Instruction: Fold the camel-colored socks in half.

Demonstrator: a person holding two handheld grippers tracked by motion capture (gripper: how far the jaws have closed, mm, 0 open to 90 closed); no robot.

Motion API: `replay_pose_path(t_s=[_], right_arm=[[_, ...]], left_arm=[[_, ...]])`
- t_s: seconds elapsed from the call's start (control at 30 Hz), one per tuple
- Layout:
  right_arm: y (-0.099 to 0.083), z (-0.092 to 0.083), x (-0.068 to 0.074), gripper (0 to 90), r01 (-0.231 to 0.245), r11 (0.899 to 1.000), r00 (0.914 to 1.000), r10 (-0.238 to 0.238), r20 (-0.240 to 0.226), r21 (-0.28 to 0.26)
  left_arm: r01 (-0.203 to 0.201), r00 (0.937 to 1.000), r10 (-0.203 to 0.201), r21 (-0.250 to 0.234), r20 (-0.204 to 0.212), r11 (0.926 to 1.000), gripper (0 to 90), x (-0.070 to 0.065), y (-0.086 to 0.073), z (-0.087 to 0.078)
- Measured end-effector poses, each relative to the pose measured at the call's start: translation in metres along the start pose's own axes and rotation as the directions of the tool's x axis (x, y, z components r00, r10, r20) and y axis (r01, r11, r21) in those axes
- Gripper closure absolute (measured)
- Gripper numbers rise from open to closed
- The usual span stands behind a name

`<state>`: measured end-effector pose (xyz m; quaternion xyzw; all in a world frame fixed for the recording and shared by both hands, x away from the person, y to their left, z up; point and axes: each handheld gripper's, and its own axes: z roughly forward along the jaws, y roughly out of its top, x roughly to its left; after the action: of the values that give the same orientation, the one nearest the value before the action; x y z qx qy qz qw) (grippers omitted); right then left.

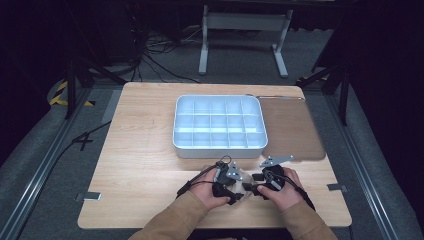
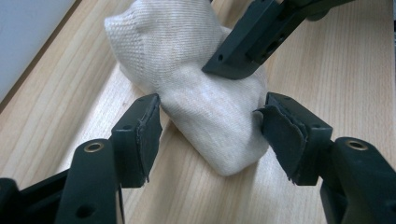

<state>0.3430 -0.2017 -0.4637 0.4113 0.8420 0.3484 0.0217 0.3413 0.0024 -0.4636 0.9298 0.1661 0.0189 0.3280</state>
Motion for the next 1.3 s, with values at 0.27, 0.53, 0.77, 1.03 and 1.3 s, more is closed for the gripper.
replay_pose_path(t_s=[0.27,0.53,0.77,1.03,1.3], right_arm=[[0.003,0.003,-0.004,52.0,-0.004,1.0,0.9983,0.006,-0.058,0.02],[0.005,0.003,-0.003,71.9,0.029,0.999,0.9942,-0.026,-0.104,0.033],[0.007,0.0,0.0,74.6,0.055,0.998,0.9952,-0.052,-0.083,0.033],[0.013,-0.005,0.004,75.2,0.063,0.998,0.9954,-0.061,-0.074,0.023],[0.022,-0.006,0.006,75.2,0.066,0.998,0.9958,-0.065,-0.064,0.015]], left_arm=[[0.03,0.9993,-0.03,-0.02,-0.024,0.9994,33.4,0.004,-0.005,-0.014],[0.037,0.9945,-0.036,0.008,-0.098,0.9993,33.3,0.009,-0.019,-0.049],[0.092,0.9869,-0.095,-0.023,-0.13,0.9955,34.1,0.019,-0.043,-0.079],[0.101,0.9828,-0.106,-0.039,-0.152,0.9941,35.0,0.023,-0.068,-0.1],[0.105,0.9811,-0.109,-0.033,-0.16,0.9939,35.7,0.023,-0.088,-0.11]])
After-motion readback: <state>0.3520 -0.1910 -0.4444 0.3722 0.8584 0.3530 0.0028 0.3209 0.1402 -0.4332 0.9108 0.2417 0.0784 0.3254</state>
